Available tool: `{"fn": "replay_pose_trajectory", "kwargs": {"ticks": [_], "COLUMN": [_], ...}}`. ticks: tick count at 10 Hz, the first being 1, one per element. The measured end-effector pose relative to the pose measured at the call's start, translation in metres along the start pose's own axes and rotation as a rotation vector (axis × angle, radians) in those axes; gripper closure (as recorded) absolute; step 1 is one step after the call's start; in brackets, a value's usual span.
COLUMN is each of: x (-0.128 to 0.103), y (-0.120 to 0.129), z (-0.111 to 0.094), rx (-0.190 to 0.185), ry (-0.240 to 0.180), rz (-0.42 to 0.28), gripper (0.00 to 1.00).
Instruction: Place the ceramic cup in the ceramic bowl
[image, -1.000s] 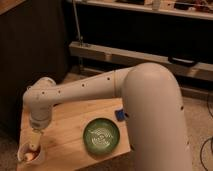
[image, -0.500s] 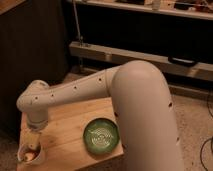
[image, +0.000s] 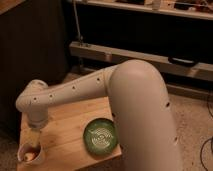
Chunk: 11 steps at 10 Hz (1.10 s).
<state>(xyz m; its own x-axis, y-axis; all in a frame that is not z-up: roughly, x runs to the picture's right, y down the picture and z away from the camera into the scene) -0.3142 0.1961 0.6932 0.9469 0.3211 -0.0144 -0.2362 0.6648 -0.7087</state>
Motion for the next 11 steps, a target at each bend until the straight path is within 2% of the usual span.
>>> {"fn": "replay_pose_trajectory", "kwargs": {"ticks": [6,9,10,11], "x": [0.005,0.009,0.010,0.010], "y": [-0.009,-0.018,-0.020,-0.020], "z": [0.019,0.034,0.039,0.040], "rx": [-0.004,-0.020,-0.021,-0.009], "ry": [0.014,0.020,0.020,0.014], "rz": [0.010,0.023,0.022,0.013], "gripper": [0.20,0.21,0.25,0.37]}}
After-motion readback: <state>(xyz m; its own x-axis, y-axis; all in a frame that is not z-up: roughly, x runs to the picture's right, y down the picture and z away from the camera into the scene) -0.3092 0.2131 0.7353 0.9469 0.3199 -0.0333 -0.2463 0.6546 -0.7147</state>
